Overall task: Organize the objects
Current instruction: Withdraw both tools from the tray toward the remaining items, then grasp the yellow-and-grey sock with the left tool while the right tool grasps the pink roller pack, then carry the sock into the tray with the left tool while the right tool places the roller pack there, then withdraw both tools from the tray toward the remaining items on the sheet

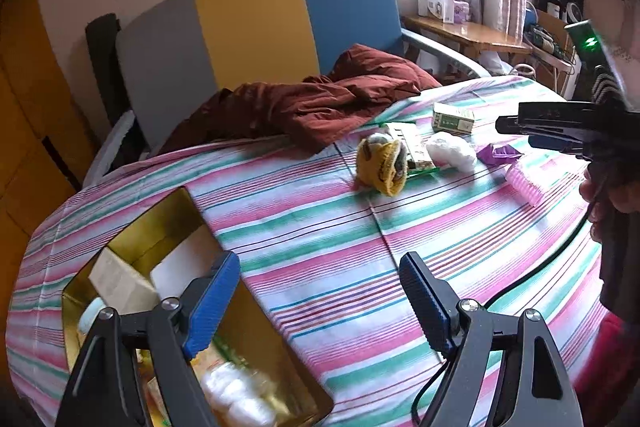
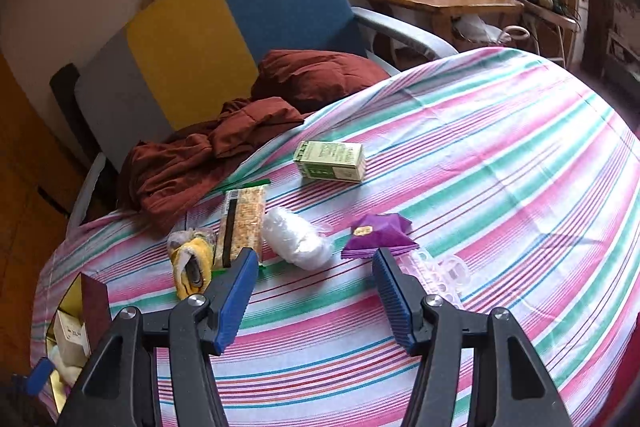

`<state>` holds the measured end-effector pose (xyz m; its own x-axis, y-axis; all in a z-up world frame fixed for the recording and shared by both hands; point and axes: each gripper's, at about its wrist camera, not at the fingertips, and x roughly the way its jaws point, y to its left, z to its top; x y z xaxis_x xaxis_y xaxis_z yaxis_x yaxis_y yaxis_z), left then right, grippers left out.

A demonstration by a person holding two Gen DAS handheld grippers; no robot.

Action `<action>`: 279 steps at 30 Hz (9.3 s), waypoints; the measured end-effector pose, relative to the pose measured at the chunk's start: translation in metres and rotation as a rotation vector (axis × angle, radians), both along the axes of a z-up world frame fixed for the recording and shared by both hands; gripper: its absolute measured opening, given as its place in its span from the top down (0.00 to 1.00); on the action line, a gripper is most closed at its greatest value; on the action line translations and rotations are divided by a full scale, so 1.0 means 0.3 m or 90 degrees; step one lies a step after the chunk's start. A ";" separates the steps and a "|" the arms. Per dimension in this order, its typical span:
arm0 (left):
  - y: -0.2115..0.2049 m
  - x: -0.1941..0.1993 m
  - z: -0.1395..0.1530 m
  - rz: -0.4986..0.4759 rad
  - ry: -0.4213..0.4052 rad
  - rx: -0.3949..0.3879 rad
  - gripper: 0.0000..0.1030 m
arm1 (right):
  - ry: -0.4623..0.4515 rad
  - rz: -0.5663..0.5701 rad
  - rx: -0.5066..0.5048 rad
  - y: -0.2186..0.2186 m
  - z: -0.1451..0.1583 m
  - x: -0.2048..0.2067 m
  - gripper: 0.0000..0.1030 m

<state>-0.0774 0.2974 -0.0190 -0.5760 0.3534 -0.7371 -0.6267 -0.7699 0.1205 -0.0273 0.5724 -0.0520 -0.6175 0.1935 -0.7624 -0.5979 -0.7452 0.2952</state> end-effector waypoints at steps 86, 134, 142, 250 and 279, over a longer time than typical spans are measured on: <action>-0.286 0.098 0.110 0.041 -0.072 0.121 0.63 | -0.266 -0.012 0.005 0.053 -0.248 -0.027 0.39; -0.634 0.088 -0.026 0.186 -0.074 0.123 0.63 | -0.094 0.358 0.103 -0.596 -0.125 -0.072 0.41; -0.705 0.087 -0.026 0.220 -0.057 0.119 0.63 | -0.037 0.401 0.075 -0.721 -0.043 -0.066 0.41; -0.730 0.158 0.050 0.248 0.003 0.135 0.19 | 0.007 0.364 0.159 -0.996 0.051 -0.001 0.23; -0.393 0.134 0.053 0.077 -0.026 0.100 0.14 | -0.132 0.075 0.022 -0.253 -0.030 0.072 0.23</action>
